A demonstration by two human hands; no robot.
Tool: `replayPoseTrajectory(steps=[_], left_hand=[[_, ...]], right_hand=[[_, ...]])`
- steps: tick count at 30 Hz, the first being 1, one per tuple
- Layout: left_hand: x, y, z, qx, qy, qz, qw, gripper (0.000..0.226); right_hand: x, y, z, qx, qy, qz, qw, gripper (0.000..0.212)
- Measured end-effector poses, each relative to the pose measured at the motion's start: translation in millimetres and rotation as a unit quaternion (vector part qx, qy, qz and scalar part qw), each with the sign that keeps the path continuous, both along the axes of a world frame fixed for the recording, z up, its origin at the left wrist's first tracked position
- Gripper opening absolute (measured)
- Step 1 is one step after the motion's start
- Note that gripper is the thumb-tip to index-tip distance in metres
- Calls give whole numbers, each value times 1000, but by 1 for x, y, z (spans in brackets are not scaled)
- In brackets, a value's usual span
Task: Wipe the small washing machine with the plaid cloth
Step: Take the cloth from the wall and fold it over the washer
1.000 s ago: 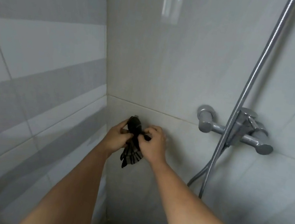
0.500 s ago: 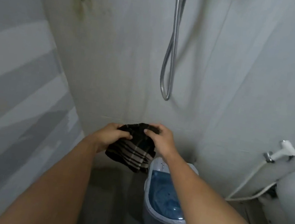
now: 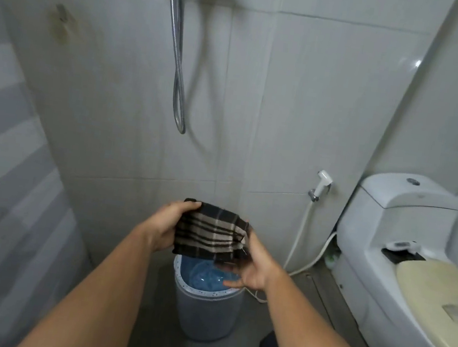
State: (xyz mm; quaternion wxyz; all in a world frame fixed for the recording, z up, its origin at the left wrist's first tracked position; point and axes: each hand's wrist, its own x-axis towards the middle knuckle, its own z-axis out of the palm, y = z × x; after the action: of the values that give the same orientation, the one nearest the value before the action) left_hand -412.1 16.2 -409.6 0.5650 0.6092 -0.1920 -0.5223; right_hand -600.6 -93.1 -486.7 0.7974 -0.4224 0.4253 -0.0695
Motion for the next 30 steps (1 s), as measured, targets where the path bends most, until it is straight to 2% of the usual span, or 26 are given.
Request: replayPoseTrajectory(steps=[3,8,10,13,16,20,21,23,25,27,28,30], left_hand=[[-14,6,-3,13,-7,2,1000,30],[-26,11,-2,-25,-27,53,998,18],[-29,10,-2,-38,-44,81,995,15],[-31,11,-1,-31,-22,104,994,20],[-29,9,-2,-50,-18,109,993,23],[-25,8,-5,-65,-72,101,990,11],[-24,9,-7,-57,-99,101,988,13],[-20,12,-11,-40,-140,102,984,33],[-17,16,-13,-46,-165,82,982,59],[-14,17,-17,-53,-196,33,979,80],[-12,17,-19,-49,-222,9,974,81],[-8,16,-24,-17,-305,-10,952,63]], right_hand=[[-8,7,11,5,-72,-11,997,91],[-17,9,24,-49,19,73,996,96],[-17,8,23,-58,6,73,996,93],[-11,4,18,-70,-43,-5,997,85],[-6,-2,12,-47,-114,-97,988,92],[-1,0,14,-105,-135,-83,982,68],[0,0,16,-117,-141,-83,980,61],[3,-5,17,-125,-154,-87,976,55],[4,-9,20,-158,-130,-70,976,57],[5,-13,20,-222,-65,-30,972,62],[6,-14,21,-263,-29,-10,964,62],[6,-19,24,-347,30,17,937,56]])
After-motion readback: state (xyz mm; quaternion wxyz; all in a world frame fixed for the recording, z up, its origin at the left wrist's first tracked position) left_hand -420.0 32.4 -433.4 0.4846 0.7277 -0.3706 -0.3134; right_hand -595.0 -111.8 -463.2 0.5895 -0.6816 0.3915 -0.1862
